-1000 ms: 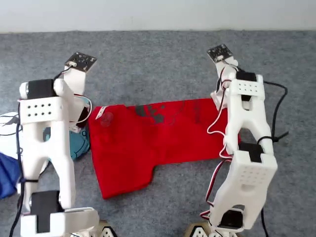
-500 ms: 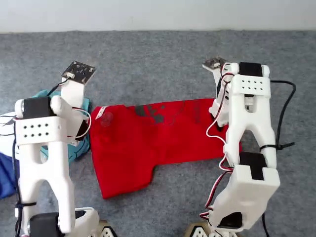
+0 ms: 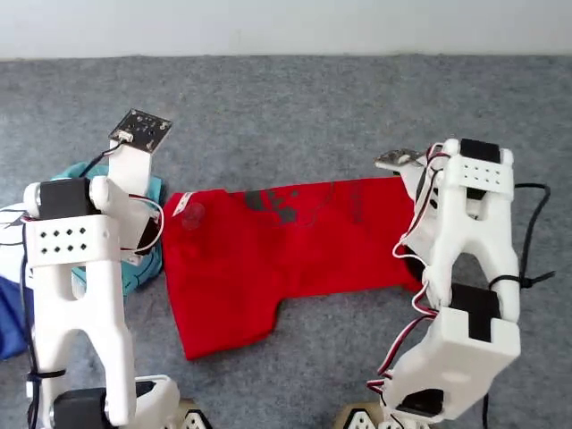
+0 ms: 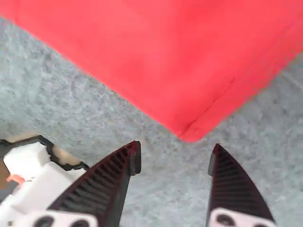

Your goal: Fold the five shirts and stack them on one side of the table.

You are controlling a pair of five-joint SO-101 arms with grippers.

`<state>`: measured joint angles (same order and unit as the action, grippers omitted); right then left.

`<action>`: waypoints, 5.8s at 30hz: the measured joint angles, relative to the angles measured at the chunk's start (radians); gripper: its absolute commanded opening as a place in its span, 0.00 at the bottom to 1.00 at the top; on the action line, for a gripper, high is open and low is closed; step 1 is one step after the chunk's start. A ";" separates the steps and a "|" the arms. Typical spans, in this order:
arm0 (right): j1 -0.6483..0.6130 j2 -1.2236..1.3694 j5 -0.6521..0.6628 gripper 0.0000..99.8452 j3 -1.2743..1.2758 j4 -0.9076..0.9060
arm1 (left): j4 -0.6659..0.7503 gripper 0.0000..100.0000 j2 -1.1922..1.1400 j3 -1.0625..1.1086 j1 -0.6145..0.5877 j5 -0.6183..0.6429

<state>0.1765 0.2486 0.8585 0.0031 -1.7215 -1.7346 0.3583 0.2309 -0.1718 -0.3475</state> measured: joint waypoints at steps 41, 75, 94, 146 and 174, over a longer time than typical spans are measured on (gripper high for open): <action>0.034 -0.106 0.302 0.24 0.258 0.193 | 0.000 0.02 0.000 0.092 0.000 0.000; 0.064 -0.040 0.348 0.01 0.307 0.433 | 0.000 0.02 0.000 0.092 0.000 0.000; 0.078 -0.210 0.348 0.01 0.178 0.275 | 0.000 0.15 0.000 0.328 0.341 -0.002; 0.078 -0.210 0.348 0.01 0.178 0.252 | 0.183 0.01 -0.410 0.379 0.514 0.018; 0.078 -0.210 0.348 0.01 0.178 0.252 | 0.192 0.13 -0.187 0.496 0.514 0.018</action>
<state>0.2547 0.0384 1.2068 0.1811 -1.4699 -1.5428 0.1711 0.7265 0.3422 -0.3291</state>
